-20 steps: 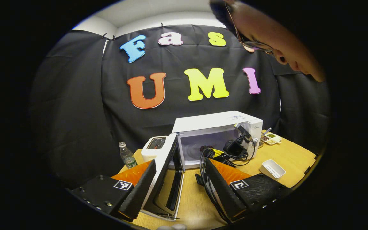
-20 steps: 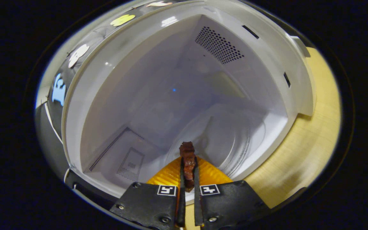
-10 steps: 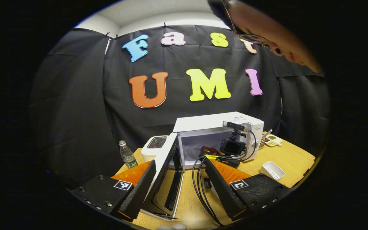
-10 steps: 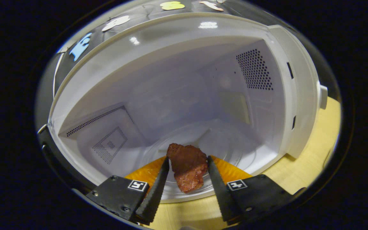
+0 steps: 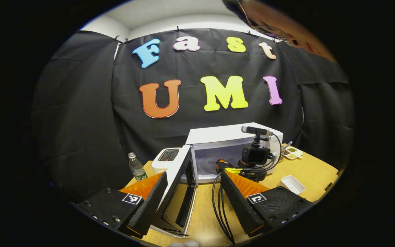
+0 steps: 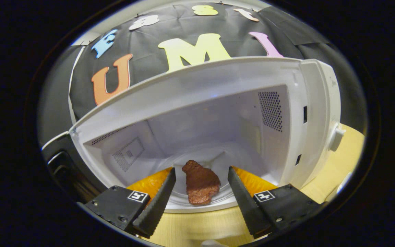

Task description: Open the microwave oven with the left hand, put the food in, and close the microwave oven.

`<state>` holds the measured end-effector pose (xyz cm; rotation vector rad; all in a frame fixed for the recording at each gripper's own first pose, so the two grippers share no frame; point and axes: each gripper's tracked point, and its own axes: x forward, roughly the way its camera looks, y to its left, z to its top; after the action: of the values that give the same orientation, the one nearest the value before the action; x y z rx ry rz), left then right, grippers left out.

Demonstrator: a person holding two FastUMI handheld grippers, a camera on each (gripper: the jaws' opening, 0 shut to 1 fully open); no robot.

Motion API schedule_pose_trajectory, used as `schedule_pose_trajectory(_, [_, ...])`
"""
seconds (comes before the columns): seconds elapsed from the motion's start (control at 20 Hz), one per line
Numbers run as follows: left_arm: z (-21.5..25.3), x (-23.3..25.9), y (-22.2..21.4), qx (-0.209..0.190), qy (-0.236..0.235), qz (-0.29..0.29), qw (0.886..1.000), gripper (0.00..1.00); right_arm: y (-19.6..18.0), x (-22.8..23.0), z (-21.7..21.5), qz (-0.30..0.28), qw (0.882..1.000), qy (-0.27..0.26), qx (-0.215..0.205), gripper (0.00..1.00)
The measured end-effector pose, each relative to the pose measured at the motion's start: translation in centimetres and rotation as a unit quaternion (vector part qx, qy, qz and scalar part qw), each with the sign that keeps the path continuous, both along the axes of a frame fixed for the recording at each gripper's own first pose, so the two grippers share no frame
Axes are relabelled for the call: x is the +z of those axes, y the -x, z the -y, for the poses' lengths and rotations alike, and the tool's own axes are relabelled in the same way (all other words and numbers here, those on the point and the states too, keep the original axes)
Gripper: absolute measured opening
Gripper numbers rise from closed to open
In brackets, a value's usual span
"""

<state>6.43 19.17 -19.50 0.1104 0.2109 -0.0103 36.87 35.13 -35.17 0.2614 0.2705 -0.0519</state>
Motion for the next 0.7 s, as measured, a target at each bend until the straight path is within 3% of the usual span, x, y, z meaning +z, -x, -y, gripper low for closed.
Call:
schedule_pose_trajectory(0.1, [0.1, 0.6, 0.1, 0.000, 0.002, 0.004, 1.000, 0.95, 1.5, 1.8, 0.7, -0.006, 1.000, 0.010, 0.006, 0.97])
schedule_pose_trajectory(0.15, [0.0, 1.1, 0.0, 0.001, 0.004, 0.005, 1.000, 0.95, 2.5, 3.2, 1.0, -0.005, 1.000, 0.025, 0.012, 0.90])
schedule_pose_trajectory(0.3, [0.0, 2.9, 0.1, 0.002, 0.010, 0.017, 1.000, 0.95, 6.1, 8.4, 1.1, 0.009, 0.997, 0.046, 0.055, 0.91])
schedule_pose_trajectory(0.35, [0.0, 3.5, 0.1, 0.003, 0.011, 0.019, 1.000, 0.95, 7.3, 10.0, 1.7, 0.013, 0.996, 0.062, 0.067, 0.97])
schedule_pose_trajectory(0.4, [0.0, 4.1, 0.0, 0.002, 0.012, 0.024, 1.000, 0.95, 8.3, 11.6, 2.2, 0.019, 0.993, 0.077, 0.084, 0.91])
schedule_pose_trajectory(0.45, [0.1, 4.5, -0.1, 0.001, 0.013, 0.025, 1.000, 0.95, 9.5, 13.0, 2.5, 0.021, 0.991, 0.089, 0.100, 0.91])
schedule_pose_trajectory(0.5, [0.1, 4.8, 0.0, 0.001, 0.013, 0.024, 1.000, 0.95, 10.7, 14.2, 3.1, 0.020, 0.988, 0.101, 0.114, 0.97])
schedule_pose_trajectory(0.55, [0.2, 5.2, 0.0, -0.002, 0.012, 0.026, 1.000, 0.95, 11.9, 15.2, 3.8, 0.015, 0.987, 0.105, 0.124, 0.91])
schedule_pose_trajectory(0.6, [0.2, 5.5, 0.2, -0.002, 0.011, 0.027, 1.000, 0.95, 13.2, 16.3, 4.6, 0.013, 0.985, 0.110, 0.132, 0.98])
schedule_pose_trajectory(0.7, [0.1, 6.2, 0.4, -0.003, 0.014, 0.032, 0.999, 0.95, 15.4, 18.6, 7.2, 0.012, 0.984, 0.126, 0.128, 0.98])
